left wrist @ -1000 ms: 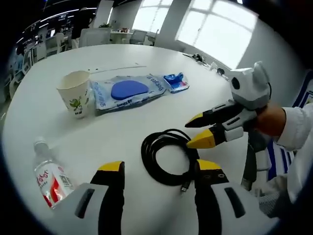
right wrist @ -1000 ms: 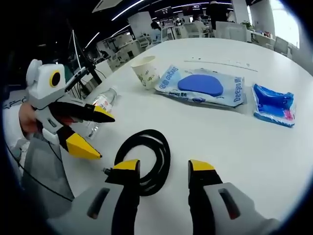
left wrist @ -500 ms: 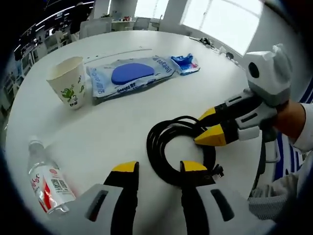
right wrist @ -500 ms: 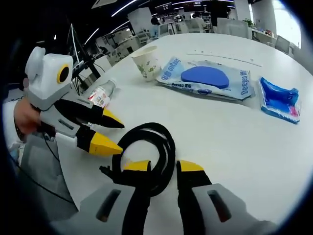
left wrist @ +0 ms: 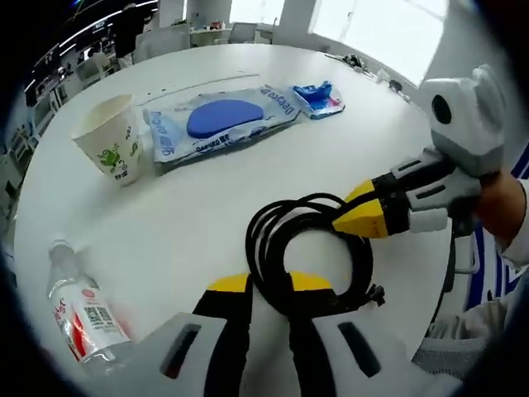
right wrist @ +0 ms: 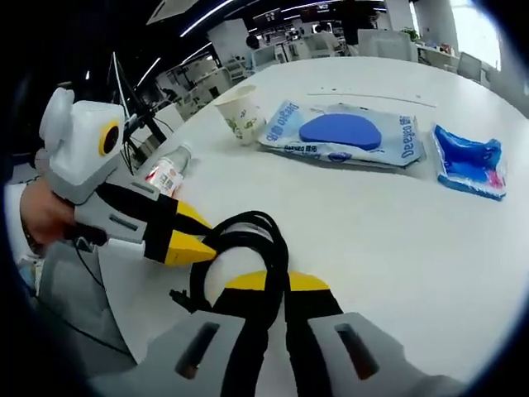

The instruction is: Arrange the tabletop items into an orderly group along one side of the table until the central work area is clear of visible clutter.

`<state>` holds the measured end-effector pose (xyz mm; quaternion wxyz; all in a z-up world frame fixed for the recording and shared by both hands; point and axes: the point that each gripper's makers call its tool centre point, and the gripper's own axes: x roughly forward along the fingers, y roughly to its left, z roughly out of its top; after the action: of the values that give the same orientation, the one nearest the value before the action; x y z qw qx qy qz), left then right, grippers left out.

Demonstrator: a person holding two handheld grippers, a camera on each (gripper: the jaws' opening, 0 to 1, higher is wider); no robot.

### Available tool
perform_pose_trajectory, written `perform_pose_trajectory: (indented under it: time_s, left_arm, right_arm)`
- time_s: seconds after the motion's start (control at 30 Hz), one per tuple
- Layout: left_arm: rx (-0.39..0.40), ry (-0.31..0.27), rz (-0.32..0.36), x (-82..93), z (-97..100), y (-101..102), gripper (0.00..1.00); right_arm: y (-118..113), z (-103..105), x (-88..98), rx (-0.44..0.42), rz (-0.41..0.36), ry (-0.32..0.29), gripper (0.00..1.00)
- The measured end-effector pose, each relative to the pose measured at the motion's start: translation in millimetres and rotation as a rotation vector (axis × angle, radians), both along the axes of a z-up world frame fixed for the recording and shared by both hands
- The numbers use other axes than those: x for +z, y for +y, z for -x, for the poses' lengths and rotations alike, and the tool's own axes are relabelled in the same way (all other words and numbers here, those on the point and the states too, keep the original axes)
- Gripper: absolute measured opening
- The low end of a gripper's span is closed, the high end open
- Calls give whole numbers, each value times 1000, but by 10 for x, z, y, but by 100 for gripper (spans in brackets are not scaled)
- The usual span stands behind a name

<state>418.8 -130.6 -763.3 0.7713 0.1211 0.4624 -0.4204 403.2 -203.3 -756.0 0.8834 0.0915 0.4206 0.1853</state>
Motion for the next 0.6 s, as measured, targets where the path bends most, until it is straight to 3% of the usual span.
perform_pose_trajectory:
  time_s: [0.37, 0.6]
  left_arm:
    - [78, 71, 57, 11, -27, -90, 7]
    - [98, 73, 90, 64, -64, -122, 6]
  right_arm:
    - [-108, -53, 150, -41, -39, -21, 0]
    - [-119, -62, 287, -36, -47, -47, 0]
